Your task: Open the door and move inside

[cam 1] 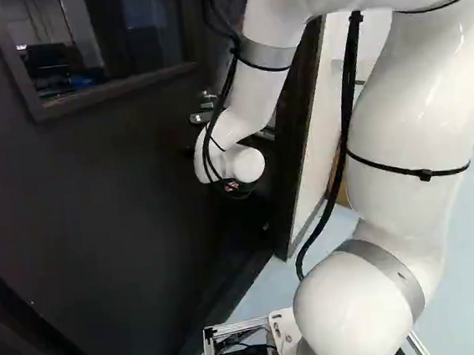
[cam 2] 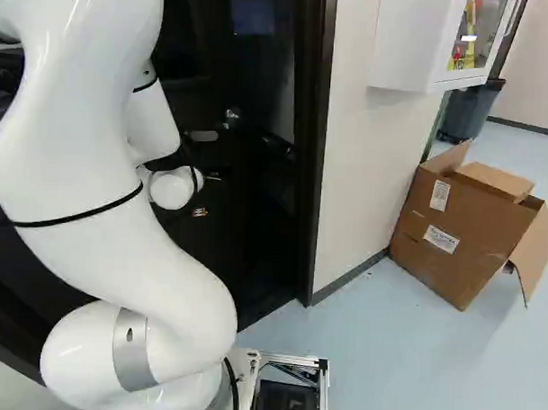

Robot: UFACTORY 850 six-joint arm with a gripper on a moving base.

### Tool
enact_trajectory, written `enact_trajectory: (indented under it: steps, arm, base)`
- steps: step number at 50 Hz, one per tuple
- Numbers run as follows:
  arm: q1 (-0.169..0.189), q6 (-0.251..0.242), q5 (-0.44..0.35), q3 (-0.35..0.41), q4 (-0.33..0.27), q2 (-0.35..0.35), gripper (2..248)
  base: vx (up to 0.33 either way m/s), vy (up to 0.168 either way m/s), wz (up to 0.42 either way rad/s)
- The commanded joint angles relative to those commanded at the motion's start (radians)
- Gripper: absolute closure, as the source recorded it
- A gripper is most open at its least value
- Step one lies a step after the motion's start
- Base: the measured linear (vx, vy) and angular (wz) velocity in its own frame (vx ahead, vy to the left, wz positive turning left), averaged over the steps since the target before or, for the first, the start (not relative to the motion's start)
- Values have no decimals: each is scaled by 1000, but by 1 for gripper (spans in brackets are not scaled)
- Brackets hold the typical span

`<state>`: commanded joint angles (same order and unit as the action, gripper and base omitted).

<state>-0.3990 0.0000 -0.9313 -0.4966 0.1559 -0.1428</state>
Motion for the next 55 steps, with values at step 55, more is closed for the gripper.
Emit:
enact_trajectory:
  steps: [55]
  arm:
    - [-156,0,-23,-121,1,-106,3]
  base:
    - [0,0,0]
